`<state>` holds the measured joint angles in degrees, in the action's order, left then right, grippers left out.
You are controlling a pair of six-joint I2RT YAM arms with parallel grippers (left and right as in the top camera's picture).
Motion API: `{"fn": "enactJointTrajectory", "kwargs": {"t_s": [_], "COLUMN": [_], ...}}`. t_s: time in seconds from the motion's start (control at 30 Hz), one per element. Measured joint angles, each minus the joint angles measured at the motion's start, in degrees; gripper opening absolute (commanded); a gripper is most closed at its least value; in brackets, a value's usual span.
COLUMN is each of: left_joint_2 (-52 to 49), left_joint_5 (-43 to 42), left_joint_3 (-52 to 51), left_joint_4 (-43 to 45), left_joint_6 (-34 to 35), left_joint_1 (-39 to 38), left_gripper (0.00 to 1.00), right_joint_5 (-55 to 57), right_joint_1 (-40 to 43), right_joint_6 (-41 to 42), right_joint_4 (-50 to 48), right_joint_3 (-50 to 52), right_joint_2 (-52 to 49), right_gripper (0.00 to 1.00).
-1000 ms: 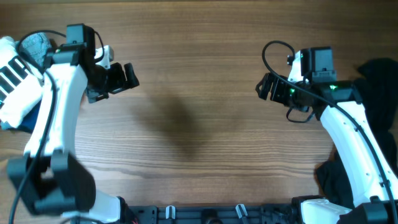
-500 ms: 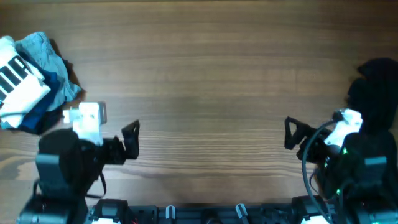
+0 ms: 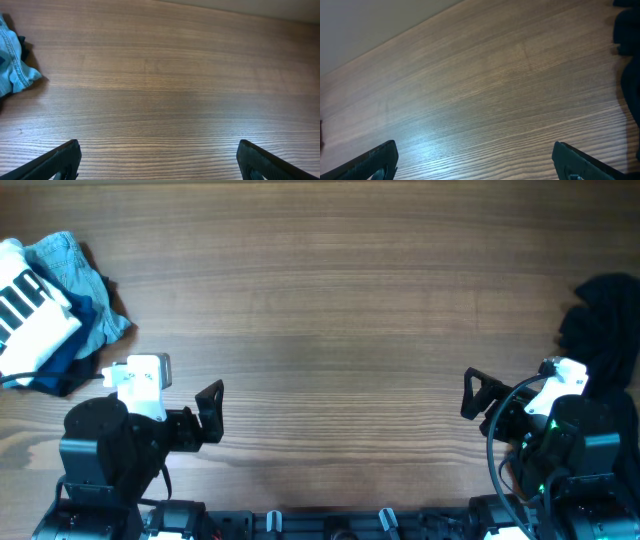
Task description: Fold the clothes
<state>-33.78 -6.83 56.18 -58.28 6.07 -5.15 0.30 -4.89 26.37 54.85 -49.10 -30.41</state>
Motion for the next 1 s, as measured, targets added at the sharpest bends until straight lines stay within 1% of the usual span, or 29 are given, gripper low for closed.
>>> {"fn": "enactJointTrajectory", "kwargs": {"t_s": [0.2,0.3,0.4,0.47,0.5,0.53,0.57,0.6,0.73,0.77,0.8,0.87,0.93,1.0], "left_joint_2": [0.0,0.0,0.0,0.0,0.0,0.0,0.0,0.0,0.0,0.0,0.0,0.0,0.0,0.0], "left_joint_5": [0.0,0.0,0.1,0.2,0.2,0.2,0.2,0.2,0.2,0.2,0.2,0.2,0.2,0.2], "left_joint_3": [0.0,0.0,0.0,0.0,0.0,0.0,-0.1,-0.1,-0.1,-0.1,-0.1,-0.1,-0.1,-0.1], "left_joint_4": [0.0,0.0,-0.2,-0.1,-0.2,-0.1,-0.2,-0.2,-0.2,-0.2,-0.2,-0.2,-0.2,-0.2], "left_joint_6": [0.0,0.0,0.0,0.0,0.0,0.0,0.0,0.0,0.0,0.0,0.0,0.0,0.0,0.0], "left_joint_1": [0.0,0.0,0.0,0.0,0.0,0.0,0.0,0.0,0.0,0.0,0.0,0.0,0.0,0.0], "left_gripper": [1.0,1.0,1.0,1.0,1.0,1.0,1.0,1.0,1.0,1.0,1.0,1.0,1.0,1.0], "right_joint_5": [0.3,2.0,2.3,2.3,2.2,2.1,1.4,0.6,-5.4,-7.0,-7.8,-8.4,-8.9,-9.2], "right_joint_1": [0.0,0.0,0.0,0.0,0.0,0.0,0.0,0.0,0.0,0.0,0.0,0.0,0.0,0.0], "right_joint_6": [0.0,-2.3,-6.7,-8.9,-9.4,-9.9,-10.9,-12.0,-18.7,-20.4,-21.2,-23.4,-26.3,-26.5], "right_joint_4": [0.1,-1.7,-12.6,-18.5,-22.0,-23.3,-27.3,-32.0,-48.1,-52.4,-54.8,-54.8,-55.3,-55.3], "right_joint_3": [0.0,1.6,8.7,16.6,19.9,22.6,27.2,30.5,39.5,43.3,45.8,48.8,48.8,48.8], "right_joint_2": [0.0,2.5,10.6,18.3,21.0,23.4,27.3,28.9,29.4,29.4,29.5,29.5,29.5,29.5], "right_gripper": [1.0,1.0,1.0,1.0,1.0,1.0,1.0,1.0,1.0,1.0,1.0,1.0,1.0,0.99]}}
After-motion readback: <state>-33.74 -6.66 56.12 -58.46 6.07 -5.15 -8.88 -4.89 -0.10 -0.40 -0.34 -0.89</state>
